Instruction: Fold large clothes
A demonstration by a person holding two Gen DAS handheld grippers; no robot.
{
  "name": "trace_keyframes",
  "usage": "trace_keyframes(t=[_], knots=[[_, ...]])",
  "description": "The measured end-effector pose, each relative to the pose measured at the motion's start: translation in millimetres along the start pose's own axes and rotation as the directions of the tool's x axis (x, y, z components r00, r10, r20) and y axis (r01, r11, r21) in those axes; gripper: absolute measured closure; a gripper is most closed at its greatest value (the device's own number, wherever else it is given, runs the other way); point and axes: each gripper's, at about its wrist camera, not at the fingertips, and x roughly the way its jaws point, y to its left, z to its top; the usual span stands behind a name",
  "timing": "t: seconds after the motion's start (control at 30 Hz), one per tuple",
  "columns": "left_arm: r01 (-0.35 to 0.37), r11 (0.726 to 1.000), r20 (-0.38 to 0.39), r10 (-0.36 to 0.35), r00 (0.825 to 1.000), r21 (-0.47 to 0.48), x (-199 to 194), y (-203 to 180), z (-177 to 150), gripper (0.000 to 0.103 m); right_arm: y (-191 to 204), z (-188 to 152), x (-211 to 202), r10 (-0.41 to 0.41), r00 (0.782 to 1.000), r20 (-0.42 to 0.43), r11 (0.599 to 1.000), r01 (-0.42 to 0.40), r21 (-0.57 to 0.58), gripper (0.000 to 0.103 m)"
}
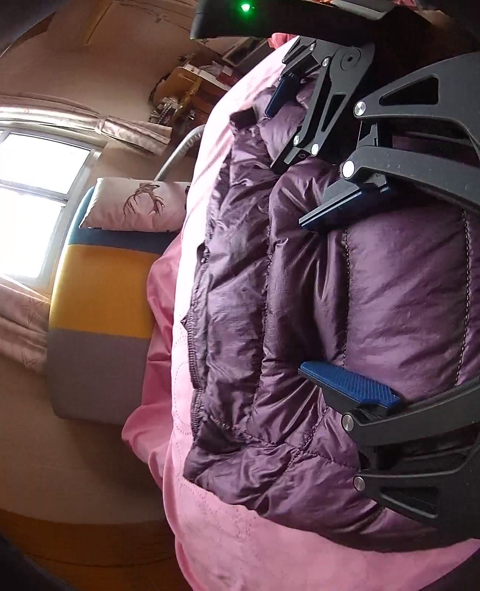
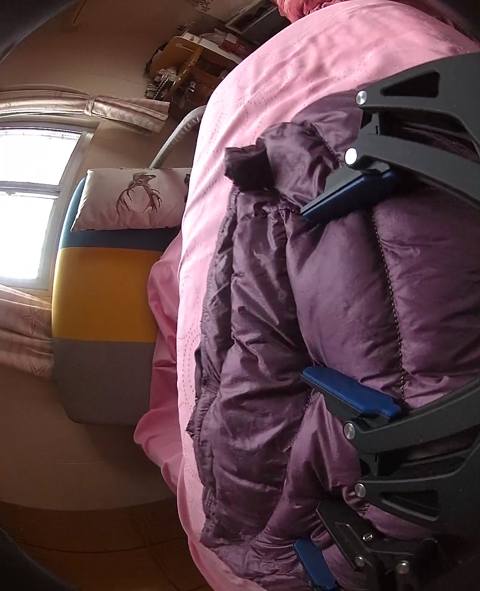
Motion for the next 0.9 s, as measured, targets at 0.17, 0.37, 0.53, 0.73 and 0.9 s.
trace_keyframes(t=[0.17,0.37,0.53,0.73,0.9], knots=[[-0.002,1.0,-0.026,0.002,1.0,-0.016,15.2,4.4,-10.9,0.031,6.3,-7.6,12.8,-0.022,0.999,-0.023,1.0,0.021,-0.021,0.022],[-0.002,1.0,-0.063,0.0,0.998,-0.028,27.1,5.4,-14.2,0.031,1.4,-9.3,33.8,0.02,0.994,-0.106,1.0,-0.02,0.005,0.022],[0.002,0.999,-0.077,-0.005,0.997,-0.036,29.3,8.6,-15.2,0.031,-1.1,-10.0,33.5,0.032,0.993,-0.115,0.999,-0.03,0.016,0.022],[0.073,0.994,-0.054,-0.078,0.996,-0.075,-2.4,20.1,-2.7,0.031,-11.5,-2.6,11.7,0.073,0.992,-0.107,0.997,-0.072,0.017,0.016],[0.048,0.989,0.046,-0.042,0.998,-0.141,-50.4,56.4,2.1,0.028,-16.3,-12.0,-40.2,0.092,0.995,-0.026,0.996,-0.092,-0.01,0.011]])
